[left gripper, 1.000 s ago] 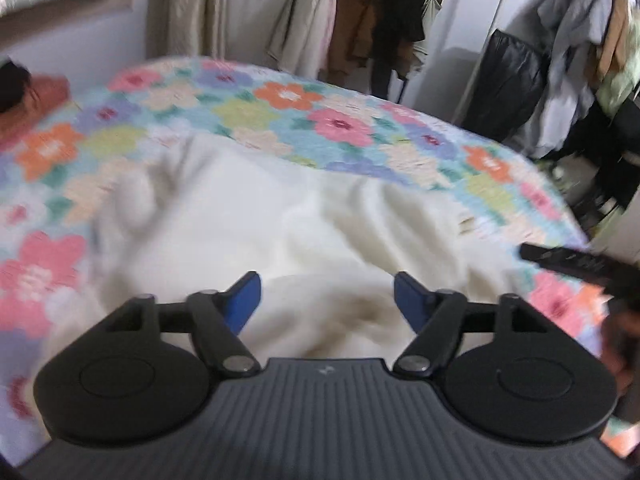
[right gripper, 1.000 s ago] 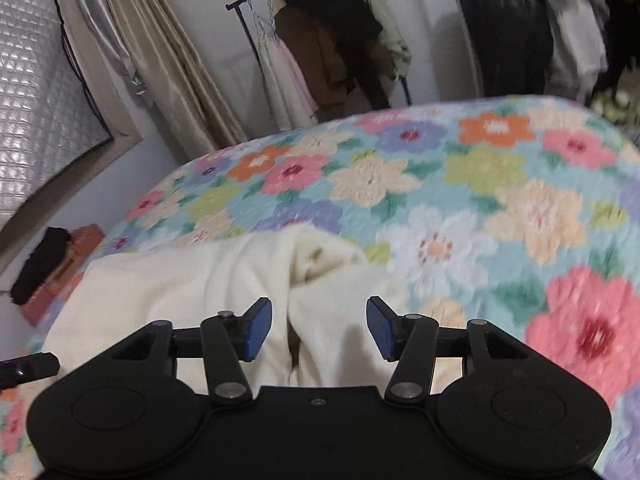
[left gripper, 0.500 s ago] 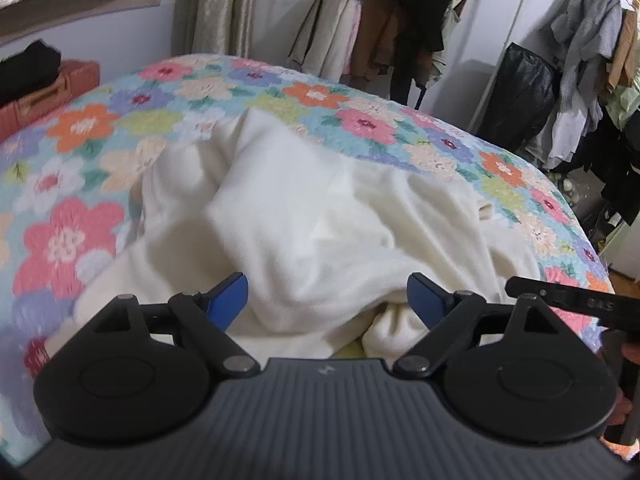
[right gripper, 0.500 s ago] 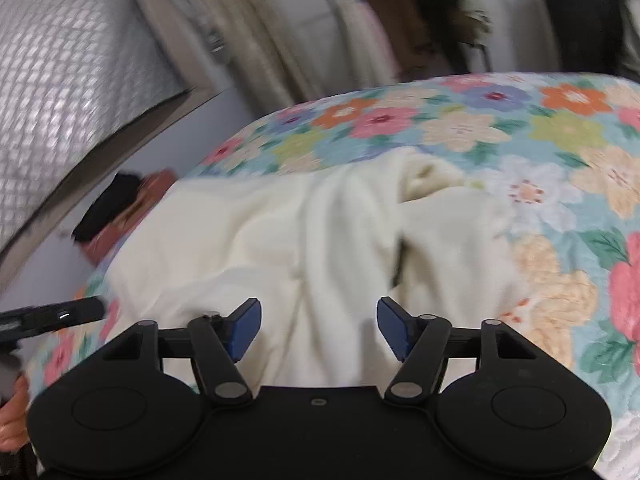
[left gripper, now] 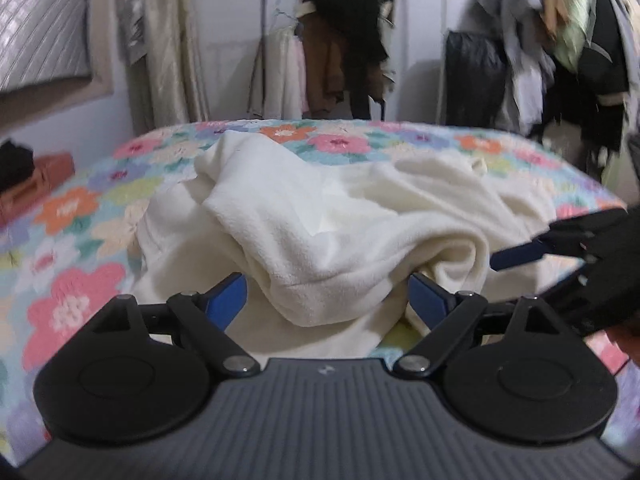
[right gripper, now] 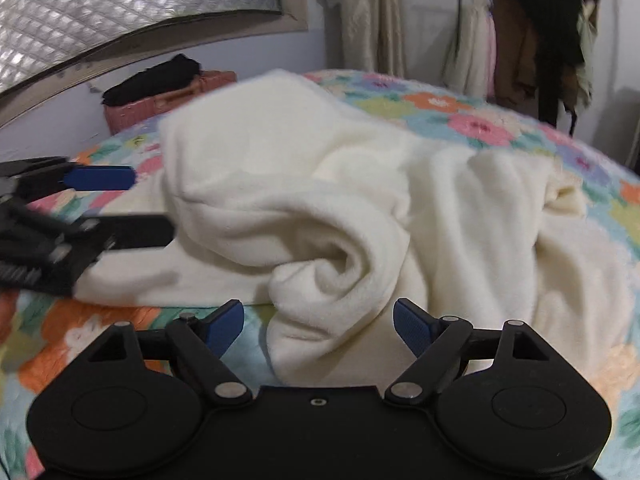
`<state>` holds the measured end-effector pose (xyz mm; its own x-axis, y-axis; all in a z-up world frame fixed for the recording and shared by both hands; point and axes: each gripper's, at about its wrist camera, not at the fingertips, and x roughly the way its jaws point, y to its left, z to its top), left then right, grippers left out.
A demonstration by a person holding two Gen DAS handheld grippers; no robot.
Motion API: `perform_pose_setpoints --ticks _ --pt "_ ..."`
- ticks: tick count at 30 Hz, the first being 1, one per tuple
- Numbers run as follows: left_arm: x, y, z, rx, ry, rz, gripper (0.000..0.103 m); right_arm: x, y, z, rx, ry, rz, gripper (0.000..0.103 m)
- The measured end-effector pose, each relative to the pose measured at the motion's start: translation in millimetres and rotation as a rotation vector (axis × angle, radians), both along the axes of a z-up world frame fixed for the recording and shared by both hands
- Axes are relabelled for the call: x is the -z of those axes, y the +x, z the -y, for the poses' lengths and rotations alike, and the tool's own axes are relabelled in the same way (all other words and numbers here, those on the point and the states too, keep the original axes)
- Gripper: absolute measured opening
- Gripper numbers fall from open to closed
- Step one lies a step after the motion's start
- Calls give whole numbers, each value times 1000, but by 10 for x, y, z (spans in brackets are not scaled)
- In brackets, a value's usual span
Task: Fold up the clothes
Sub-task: 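Grasp a blanket corner with the right gripper while the left gripper grasps another corner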
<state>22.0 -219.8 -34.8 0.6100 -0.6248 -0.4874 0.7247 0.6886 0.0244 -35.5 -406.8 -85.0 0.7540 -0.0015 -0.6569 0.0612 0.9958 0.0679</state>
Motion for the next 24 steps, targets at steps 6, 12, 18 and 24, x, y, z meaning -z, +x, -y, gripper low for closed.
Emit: perform_pose_setpoints --ticks 6,12,18,24 --pt "82 76 15 20 -24 -52 94 89 154 259 136 138 -18 57" --pt "115 157 50 -11 -36 -70 94 21 126 257 154 88 6 29" --pt "141 151 54 -26 -29 -66 93 -283 0 182 154 -14 113 22" --pt "175 137 54 -30 -21 -63 94 -672 26 259 165 -83 211 17"
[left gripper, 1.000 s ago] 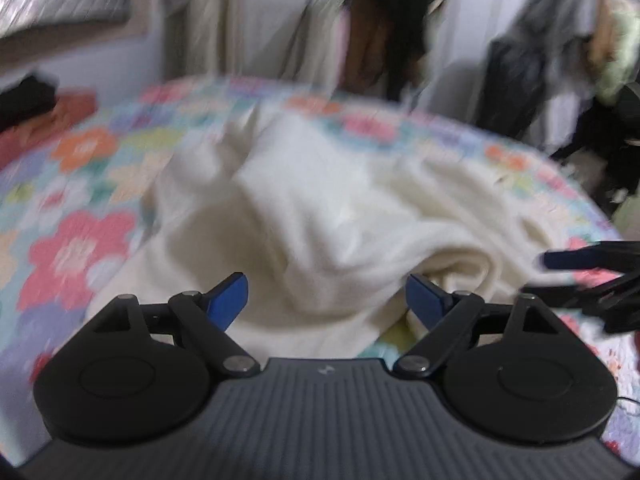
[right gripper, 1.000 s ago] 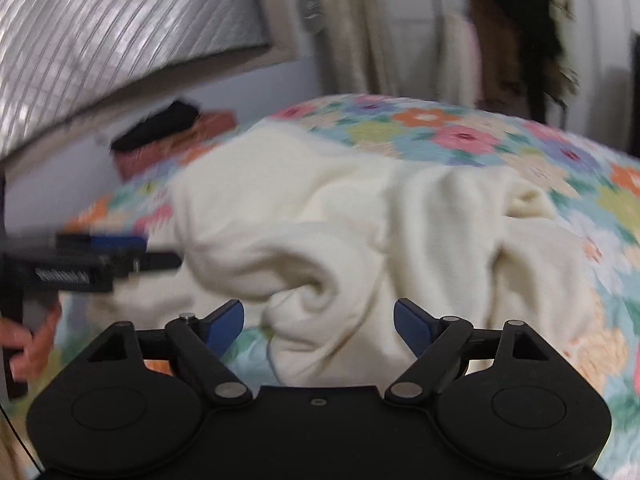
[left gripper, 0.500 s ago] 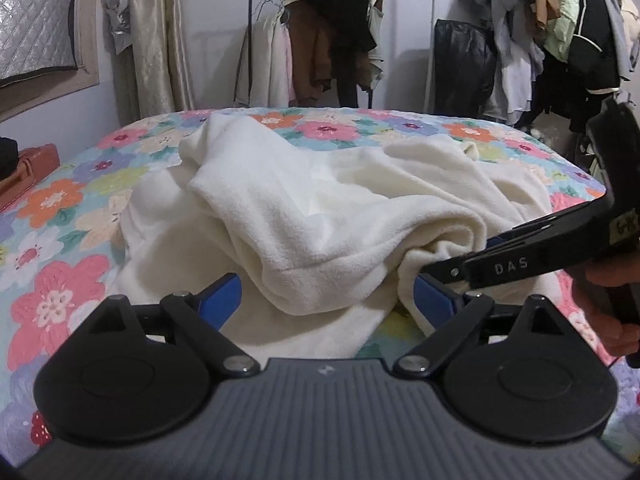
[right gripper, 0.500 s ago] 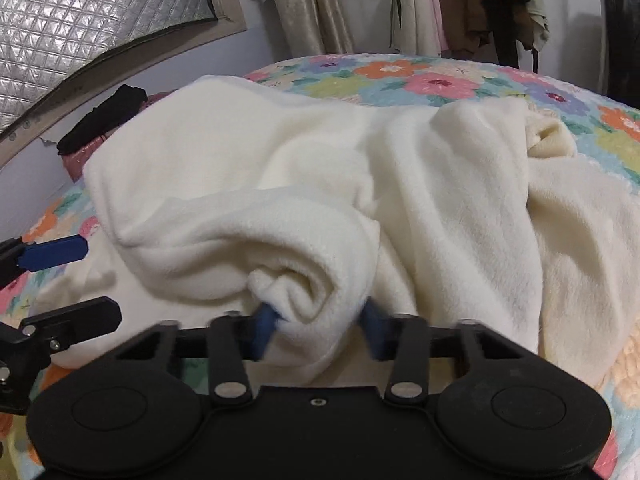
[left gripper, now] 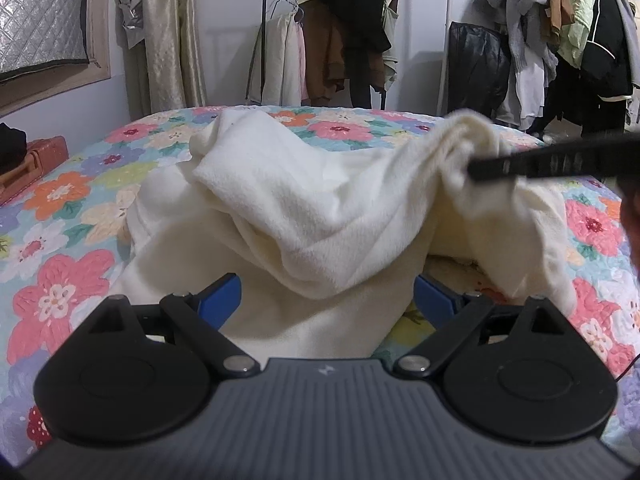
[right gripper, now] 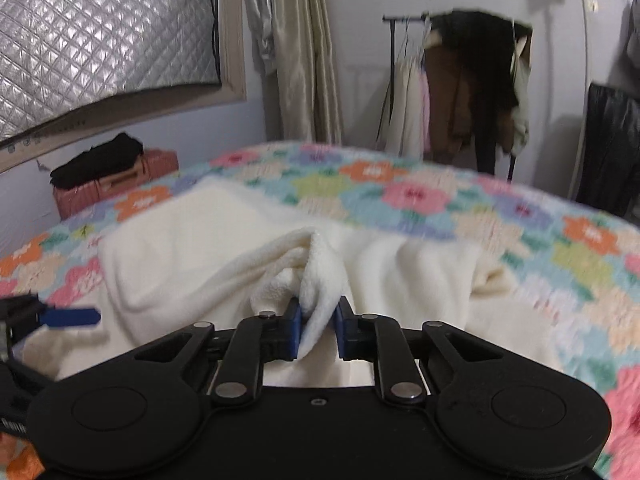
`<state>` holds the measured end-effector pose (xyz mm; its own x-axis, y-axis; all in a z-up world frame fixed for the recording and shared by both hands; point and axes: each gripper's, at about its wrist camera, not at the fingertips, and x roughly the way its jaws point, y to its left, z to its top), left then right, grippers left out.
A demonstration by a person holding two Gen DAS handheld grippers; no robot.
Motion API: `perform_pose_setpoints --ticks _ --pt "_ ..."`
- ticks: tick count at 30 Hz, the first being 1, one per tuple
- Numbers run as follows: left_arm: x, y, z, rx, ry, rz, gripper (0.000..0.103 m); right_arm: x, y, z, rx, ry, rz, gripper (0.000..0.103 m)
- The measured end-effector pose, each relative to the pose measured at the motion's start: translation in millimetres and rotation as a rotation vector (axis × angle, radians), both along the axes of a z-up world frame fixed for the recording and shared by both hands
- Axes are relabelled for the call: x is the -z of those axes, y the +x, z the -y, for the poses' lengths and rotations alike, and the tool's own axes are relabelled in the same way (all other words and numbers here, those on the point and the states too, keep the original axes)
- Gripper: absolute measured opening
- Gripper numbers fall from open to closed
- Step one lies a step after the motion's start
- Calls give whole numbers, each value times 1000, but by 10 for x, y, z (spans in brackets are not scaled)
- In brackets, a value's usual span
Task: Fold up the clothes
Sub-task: 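Grasp a blanket corner with the right gripper while the left gripper grasps another corner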
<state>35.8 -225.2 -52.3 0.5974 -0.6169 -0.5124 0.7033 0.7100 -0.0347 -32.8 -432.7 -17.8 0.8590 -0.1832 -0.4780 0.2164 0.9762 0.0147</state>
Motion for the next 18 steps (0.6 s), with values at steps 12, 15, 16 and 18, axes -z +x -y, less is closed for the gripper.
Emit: perform_pose_setpoints --ticks 12,15,16,18 --pt "357 -41 404 -19 184 26 102 -129 80 410 71 -34 -13 11" --pt "468 11 525 -15 257 32 102 -104 66 517 100 -27 -8 11" --pt "530 55 557 -28 299 13 102 -112 80 555 108 -22 -7 10" --pt "651 154 601 -60 372 -37 103 -125 120 614 122 -32 -4 10"
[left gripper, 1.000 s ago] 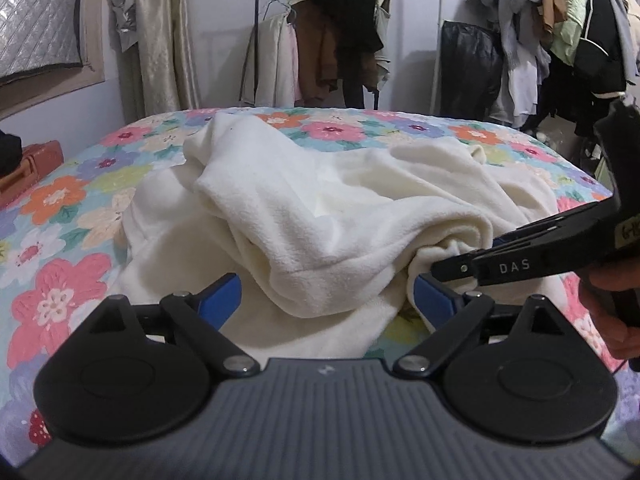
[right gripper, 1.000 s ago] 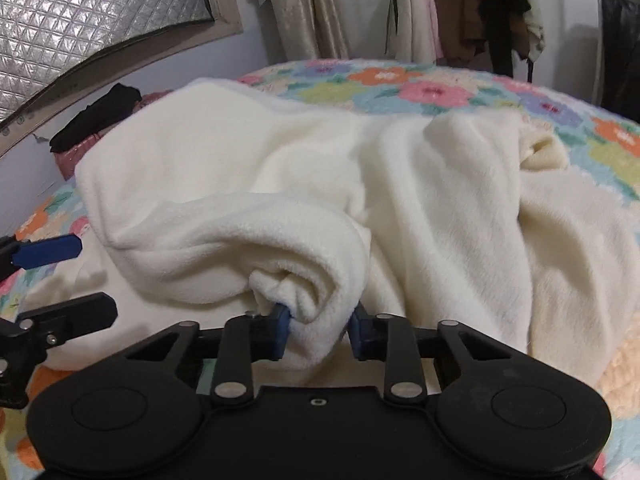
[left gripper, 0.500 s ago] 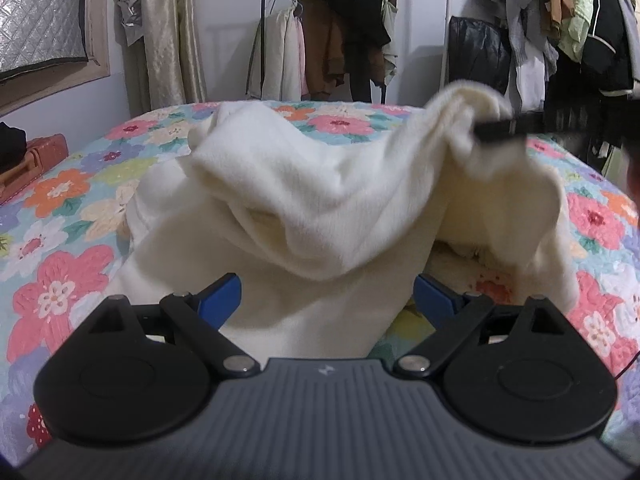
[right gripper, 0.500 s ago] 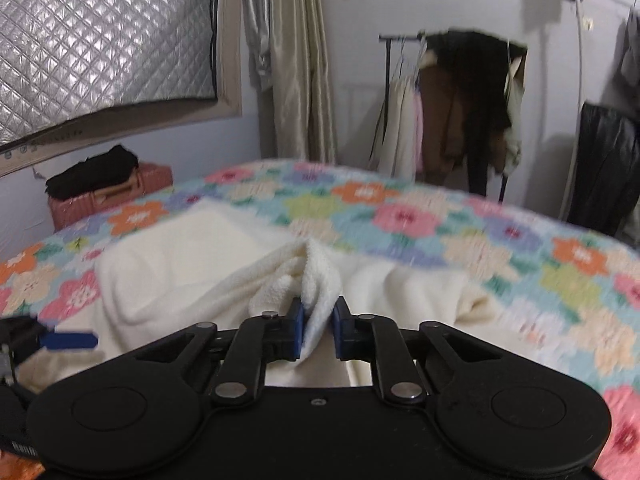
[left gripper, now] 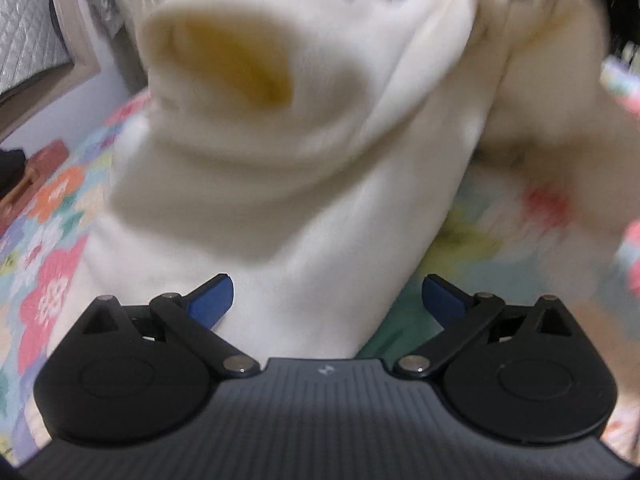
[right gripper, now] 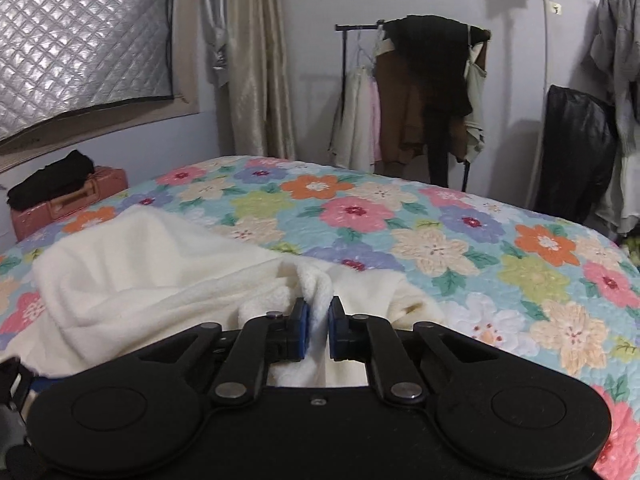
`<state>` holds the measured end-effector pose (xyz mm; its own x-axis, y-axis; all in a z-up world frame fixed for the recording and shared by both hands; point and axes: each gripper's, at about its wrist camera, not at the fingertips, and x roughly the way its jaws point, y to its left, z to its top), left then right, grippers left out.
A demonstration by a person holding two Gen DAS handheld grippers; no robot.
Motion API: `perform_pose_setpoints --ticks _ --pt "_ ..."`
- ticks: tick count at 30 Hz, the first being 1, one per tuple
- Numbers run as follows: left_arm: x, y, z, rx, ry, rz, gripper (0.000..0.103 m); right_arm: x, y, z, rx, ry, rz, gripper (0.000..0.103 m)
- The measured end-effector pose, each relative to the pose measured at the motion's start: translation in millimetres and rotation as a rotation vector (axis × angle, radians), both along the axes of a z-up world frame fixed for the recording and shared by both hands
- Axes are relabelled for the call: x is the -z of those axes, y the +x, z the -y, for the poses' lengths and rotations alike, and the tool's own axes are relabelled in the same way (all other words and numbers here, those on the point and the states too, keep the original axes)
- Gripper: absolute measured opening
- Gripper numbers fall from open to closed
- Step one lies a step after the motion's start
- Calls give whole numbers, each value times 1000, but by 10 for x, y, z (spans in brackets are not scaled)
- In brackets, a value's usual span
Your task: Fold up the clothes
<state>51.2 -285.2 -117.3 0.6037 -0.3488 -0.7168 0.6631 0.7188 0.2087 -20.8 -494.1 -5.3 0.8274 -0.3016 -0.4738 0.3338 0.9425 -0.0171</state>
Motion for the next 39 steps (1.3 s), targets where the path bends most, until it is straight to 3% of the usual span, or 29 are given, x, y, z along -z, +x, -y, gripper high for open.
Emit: perform_pose_setpoints --ticks 3,6,8,9,12,20,22,24,27,32,36,37,38,39 --pt "-13 134 -124 -69 -100 -62 97 5 106 92 11 -20 -6 10" --pt "-83 199 -234 -146 -134 -29 62 88 230 185 11 4 -39 10" --pt "-122 253 -336 -194 -187 -30 22 159 266 241 9 54 -59 11" --pt "-131 288 -396 -215 -220 -44 16 190 261 256 10 83 -62 11" --pt "-155 380 -544 -271 -299 -76 13 269 187 298 11 160 -53 18" --pt "-379 334 -682 -343 -336 21 12 360 -129 196 -41 277 -79 55" --pt "-445 352 -746 -361 -354 38 12 402 -215 113 -71 286 -92 59" --pt "-522 342 -810 -379 -371 59 12 466 -250 17 -116 287 -124 70" --pt "-651 479 -974 -402 -396 76 12 595 -224 -185 -172 218 -203 79" --pt "-766 523 -1240 -461 -426 96 12 765 -103 -469 -165 -37 -273 75" --pt "-852 580 -1514 -536 -446 119 12 729 -74 -404 -105 -40 -240 36" --pt "-879 592 -1588 -554 -456 121 12 692 -97 -394 -94 -30 -223 32" --pt "-906 604 -1662 -572 -466 124 12 645 -118 -387 -94 -18 -204 21" --pt "-934 606 -1729 -587 -474 129 12 590 -139 -396 -99 -16 -184 20"
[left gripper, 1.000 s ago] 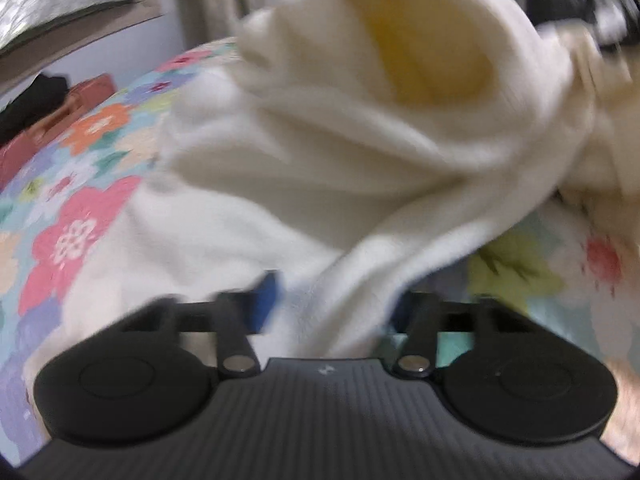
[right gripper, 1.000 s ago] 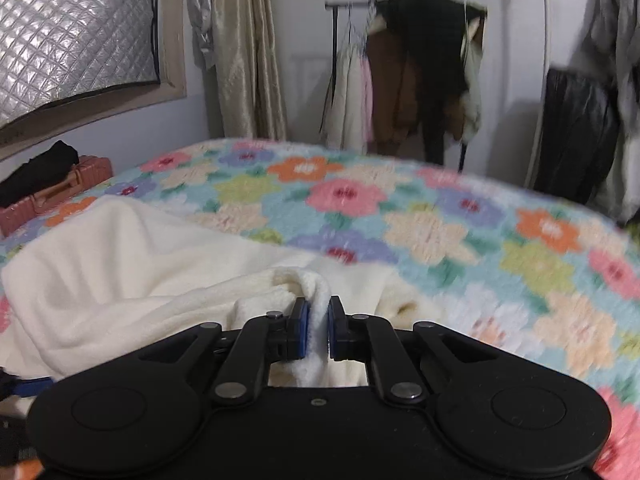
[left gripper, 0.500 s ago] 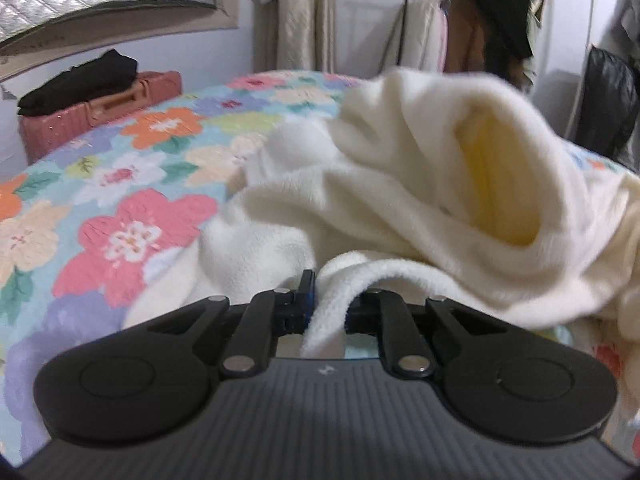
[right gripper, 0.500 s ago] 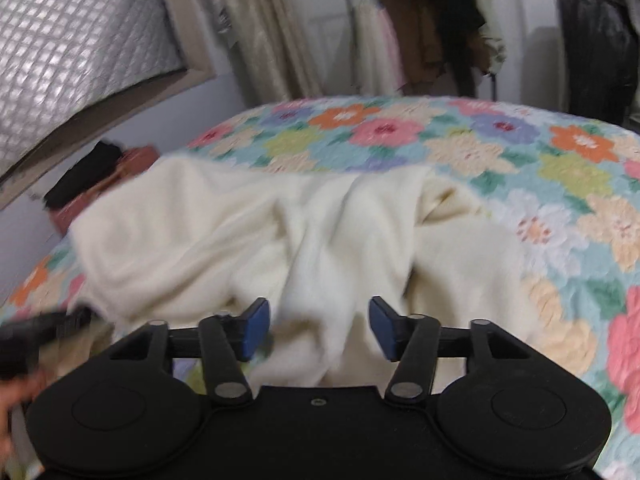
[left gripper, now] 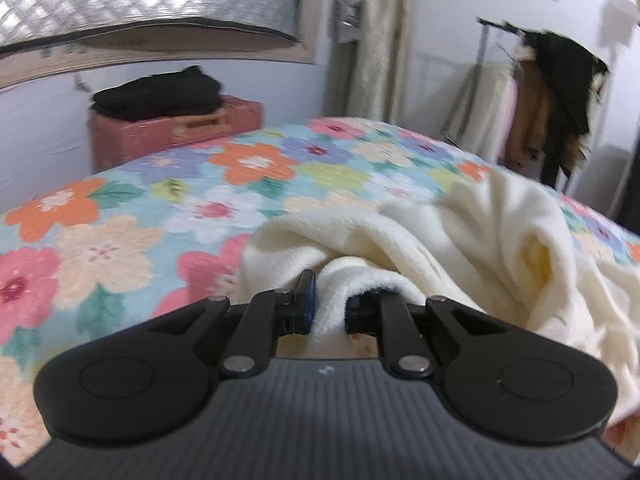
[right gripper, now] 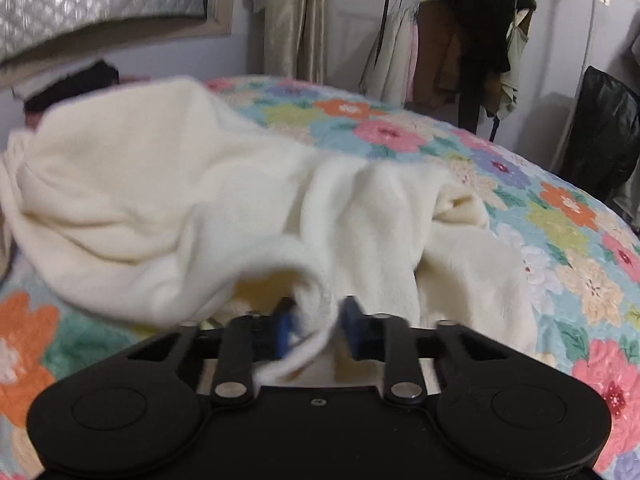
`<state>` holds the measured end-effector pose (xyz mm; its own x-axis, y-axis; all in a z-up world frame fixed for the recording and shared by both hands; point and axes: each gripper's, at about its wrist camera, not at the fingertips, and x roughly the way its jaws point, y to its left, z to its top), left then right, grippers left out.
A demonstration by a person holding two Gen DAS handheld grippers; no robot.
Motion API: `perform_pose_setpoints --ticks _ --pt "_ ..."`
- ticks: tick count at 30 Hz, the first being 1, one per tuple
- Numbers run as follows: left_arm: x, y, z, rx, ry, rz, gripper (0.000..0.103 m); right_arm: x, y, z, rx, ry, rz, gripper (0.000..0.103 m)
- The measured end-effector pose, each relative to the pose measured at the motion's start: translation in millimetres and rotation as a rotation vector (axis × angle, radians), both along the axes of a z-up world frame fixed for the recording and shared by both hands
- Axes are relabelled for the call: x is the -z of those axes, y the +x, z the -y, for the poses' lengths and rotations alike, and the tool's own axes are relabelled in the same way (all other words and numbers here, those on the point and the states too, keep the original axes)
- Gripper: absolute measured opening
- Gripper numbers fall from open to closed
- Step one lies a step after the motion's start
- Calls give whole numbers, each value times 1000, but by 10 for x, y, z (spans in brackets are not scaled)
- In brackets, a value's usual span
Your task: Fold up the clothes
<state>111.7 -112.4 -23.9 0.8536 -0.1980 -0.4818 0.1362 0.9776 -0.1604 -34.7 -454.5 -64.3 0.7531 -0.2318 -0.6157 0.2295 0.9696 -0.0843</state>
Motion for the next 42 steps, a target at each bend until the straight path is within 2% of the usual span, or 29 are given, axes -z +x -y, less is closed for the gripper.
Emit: perform_pose_setpoints --ticks 3,6,7,10,12,16,20,23,27,28,31,34,37,39,42 --pt "-95 -17 -169 -36 -15 22 12 -180 -65 -86 -12 -26 59 16" --pt "-214 -77 -288 -68 -15 58 12 -426 -154 -197 -44 -9 128 16" --pt "-259 -84 -321 -77 -14 69 12 -504 -177 -224 -64 23 142 16" --pt "-399 -176 -476 -120 -13 109 12 -654 -259 -274 -142 204 149 16" --pt "-484 -232 -600 -154 -16 134 12 -649 -324 -325 -192 295 142 16" --pt "-583 -296 -814 -209 -15 144 12 -451 -379 -404 -237 347 105 16" --pt "-527 -307 -821 -206 3 110 12 -288 -403 -423 -240 387 73 17" --pt "-559 -476 -775 -228 43 163 12 -311 -437 -493 -285 389 70 17" --pt "-517 -583 -699 -223 104 167 12 -227 -372 -591 -321 358 -8 17" --pt "-486 -557 -678 -217 108 142 12 -170 -367 -597 -322 357 -22 17" --pt "-339 -372 -697 -198 91 -29 15 -8 -361 -613 -315 376 -50 17" --pt "-227 -399 -716 -225 -4 -131 16 93 -344 -670 -321 364 -77 17" --pt "-186 -559 -503 -133 -28 -152 33 166 -304 -735 -340 347 -105 17" --pt "-218 -671 -349 -69 -64 -147 37 181 -291 -752 -357 366 -107 17" --pt "-337 -913 -64 49 -71 -57 47 158 -287 -788 -388 386 -103 17"
